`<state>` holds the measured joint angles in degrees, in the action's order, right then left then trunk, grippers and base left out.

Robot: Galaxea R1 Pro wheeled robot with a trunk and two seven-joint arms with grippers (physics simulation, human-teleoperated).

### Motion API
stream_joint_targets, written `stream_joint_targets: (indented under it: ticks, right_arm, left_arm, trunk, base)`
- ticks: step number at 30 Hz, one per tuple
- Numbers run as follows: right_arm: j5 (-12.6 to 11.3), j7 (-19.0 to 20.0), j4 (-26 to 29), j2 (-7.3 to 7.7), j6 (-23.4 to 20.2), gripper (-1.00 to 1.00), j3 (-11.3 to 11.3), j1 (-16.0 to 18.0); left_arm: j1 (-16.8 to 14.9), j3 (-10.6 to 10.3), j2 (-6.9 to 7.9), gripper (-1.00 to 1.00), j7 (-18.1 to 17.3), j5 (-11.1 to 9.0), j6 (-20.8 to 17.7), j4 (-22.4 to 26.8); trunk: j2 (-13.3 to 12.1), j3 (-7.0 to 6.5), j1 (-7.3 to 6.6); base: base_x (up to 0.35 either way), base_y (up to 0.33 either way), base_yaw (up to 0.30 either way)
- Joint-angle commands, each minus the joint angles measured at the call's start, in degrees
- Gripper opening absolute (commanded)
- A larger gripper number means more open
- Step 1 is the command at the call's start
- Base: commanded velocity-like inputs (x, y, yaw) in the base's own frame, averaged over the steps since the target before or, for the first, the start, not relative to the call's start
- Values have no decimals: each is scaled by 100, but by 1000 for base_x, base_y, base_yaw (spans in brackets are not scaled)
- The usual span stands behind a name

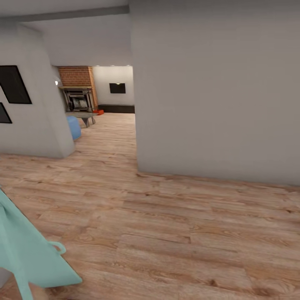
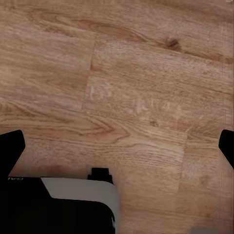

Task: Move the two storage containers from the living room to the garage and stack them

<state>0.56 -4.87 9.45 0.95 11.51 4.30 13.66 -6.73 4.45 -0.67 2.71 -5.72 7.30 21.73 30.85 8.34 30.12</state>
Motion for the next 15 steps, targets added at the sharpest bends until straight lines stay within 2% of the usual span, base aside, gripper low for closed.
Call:
stream_joint_targets:
  ticks: [1,15]
  right_arm:
    - [6,-38,-4,2,11,100,45,5]
    - [6,-39,-4,2,13,100,45,5]
  left_arm:
    - [-4,12,-3,100,-2,-52,17,-3]
    - [-4,12,-3,100,0,-52,17,-3]
  trunk:
    - [8,10,5]
    - [8,10,5]
  base:
    - [327,0,0]
    - [327,0,0]
